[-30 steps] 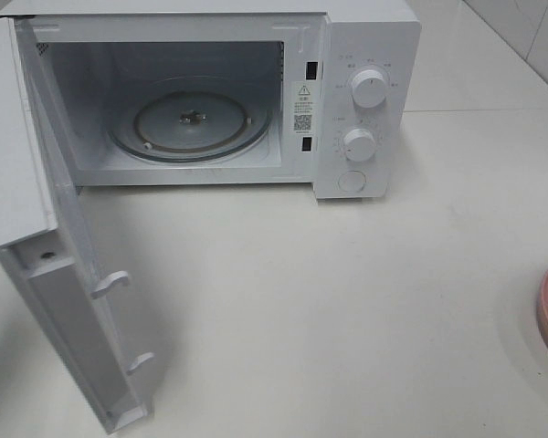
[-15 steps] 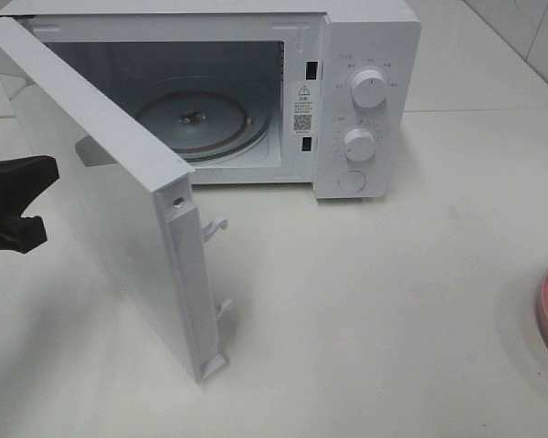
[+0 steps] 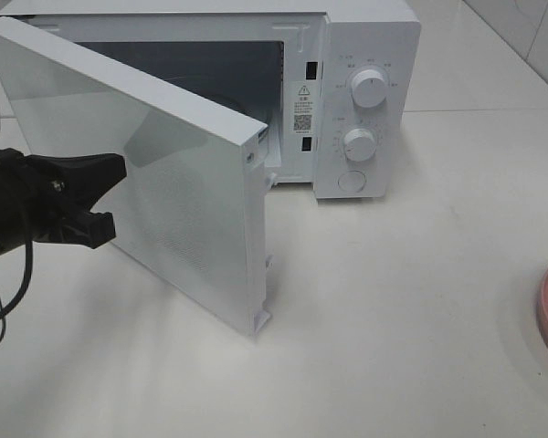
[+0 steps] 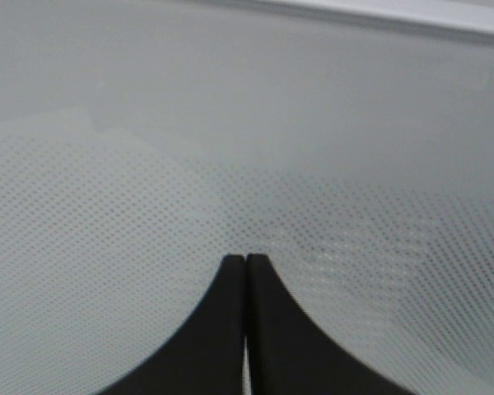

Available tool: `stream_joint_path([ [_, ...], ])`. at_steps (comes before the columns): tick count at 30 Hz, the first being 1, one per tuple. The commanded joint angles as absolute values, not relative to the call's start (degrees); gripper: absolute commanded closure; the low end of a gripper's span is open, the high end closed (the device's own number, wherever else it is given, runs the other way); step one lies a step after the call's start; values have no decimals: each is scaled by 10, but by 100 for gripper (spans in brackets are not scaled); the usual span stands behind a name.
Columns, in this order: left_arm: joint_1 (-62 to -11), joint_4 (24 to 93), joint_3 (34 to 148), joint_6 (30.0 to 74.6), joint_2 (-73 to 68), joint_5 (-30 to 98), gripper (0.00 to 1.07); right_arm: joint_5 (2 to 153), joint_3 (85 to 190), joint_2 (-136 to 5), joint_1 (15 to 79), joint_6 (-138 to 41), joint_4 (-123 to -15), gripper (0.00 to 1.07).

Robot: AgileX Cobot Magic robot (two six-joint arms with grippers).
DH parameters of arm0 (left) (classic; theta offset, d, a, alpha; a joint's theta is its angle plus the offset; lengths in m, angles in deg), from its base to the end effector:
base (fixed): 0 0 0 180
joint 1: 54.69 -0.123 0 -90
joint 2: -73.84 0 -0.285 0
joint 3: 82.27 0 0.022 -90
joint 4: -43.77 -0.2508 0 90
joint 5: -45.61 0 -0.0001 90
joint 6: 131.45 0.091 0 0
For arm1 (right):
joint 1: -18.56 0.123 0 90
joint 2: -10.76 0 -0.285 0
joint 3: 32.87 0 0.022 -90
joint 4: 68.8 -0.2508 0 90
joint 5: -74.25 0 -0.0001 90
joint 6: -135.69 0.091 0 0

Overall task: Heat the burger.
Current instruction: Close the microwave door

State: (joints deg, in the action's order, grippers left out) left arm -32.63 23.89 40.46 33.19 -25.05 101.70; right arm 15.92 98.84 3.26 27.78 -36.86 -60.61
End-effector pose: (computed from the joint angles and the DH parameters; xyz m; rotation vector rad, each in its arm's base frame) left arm 0.2230 -0.1181 0.1662 0.4893 1.7362 -0.5796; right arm -0.0031 -0.0117 0.2828 -0.0269 1.9838 0.0189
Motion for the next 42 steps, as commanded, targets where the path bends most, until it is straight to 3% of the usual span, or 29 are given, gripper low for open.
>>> stream_joint_path([
  [1,-310,256,417,335,-257,1015,107,167,987,47,276,-370,-604,31],
  [18,-225,335,509,354,-321,982,107,167,987,47,276,-370,-604,31],
  [42,-187,368,651,354,-383,888,107,167,987,47,276,-370,-604,31],
])
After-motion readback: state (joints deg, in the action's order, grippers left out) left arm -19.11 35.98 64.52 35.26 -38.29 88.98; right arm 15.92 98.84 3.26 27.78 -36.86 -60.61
